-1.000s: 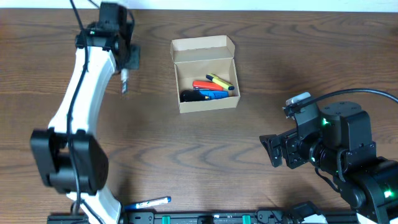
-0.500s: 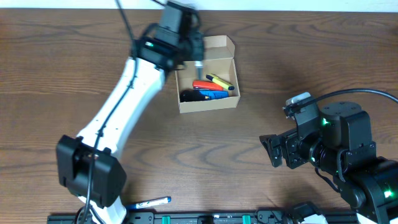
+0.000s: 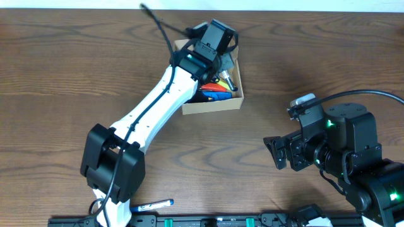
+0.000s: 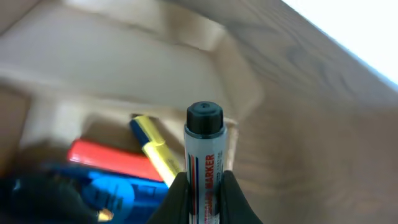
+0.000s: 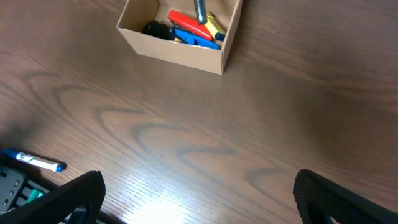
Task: Pack container
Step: 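Carry the white marker into the box and release it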
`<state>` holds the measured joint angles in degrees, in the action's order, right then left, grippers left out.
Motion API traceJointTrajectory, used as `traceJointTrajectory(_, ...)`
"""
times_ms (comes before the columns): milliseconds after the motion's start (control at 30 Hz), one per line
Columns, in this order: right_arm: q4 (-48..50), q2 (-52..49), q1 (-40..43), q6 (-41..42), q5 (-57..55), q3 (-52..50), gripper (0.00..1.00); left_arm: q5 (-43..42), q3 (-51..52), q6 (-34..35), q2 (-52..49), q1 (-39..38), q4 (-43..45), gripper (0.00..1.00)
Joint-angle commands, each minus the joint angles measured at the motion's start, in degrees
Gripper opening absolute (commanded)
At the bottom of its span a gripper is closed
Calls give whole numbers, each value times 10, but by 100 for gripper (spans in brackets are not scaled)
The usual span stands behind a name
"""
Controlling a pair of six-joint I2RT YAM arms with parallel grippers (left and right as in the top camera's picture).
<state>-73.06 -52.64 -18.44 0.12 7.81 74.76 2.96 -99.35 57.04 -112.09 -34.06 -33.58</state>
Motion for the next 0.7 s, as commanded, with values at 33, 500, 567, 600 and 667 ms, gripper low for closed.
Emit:
traceJointTrajectory(33,0,2,4,-9,2,-2,99,48,-2,267,-1,8,-32,6)
traceJointTrajectory(500,0,2,4,-9,2,-2,99,49,-2,512,-1,15,-174,6)
traceJointTrajectory(567,0,2,4,-9,2,-2,99,49,-2,512,-1,16,-176,6)
traceJointTrajectory(600,0,2,4,-9,2,-2,99,49,-2,512,-1,16,-176,7)
traceJointTrajectory(667,0,2,4,-9,2,-2,99,44,-2,517,-1,15,-176,9)
